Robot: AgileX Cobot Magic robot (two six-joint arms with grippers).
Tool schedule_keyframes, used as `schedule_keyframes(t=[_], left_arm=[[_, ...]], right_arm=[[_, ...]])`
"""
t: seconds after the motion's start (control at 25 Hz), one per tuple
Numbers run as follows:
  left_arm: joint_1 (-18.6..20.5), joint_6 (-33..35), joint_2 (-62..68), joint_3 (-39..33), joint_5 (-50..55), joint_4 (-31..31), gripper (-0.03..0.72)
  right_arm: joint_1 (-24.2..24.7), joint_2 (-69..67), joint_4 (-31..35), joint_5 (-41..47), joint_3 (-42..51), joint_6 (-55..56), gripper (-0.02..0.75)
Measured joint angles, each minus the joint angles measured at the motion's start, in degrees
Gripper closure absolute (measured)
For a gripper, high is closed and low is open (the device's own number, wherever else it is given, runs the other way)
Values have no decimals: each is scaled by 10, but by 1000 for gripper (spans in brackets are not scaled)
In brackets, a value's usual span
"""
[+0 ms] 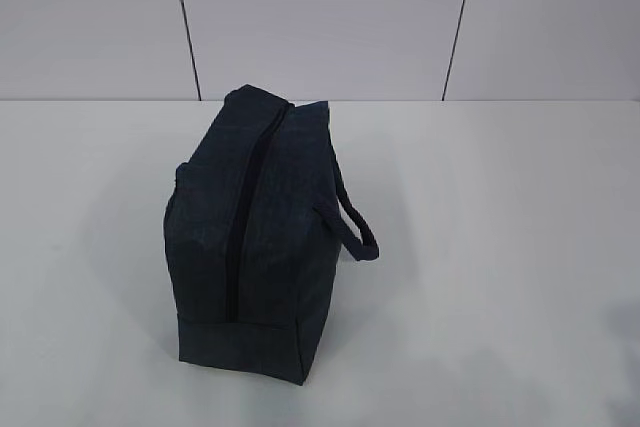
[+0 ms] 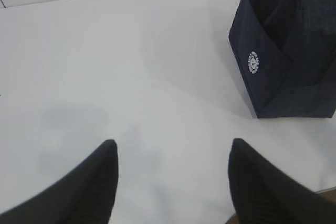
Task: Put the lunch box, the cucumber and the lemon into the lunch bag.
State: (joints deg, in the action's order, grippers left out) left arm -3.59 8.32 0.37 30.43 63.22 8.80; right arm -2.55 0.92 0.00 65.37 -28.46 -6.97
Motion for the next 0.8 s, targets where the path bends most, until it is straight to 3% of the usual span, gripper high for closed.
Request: schedule_keyframes(t=[0.8], left_arm=[[0, 0, 0, 0, 0, 0, 222]], right_arm=[[0, 0, -3, 0, 0, 0, 303]])
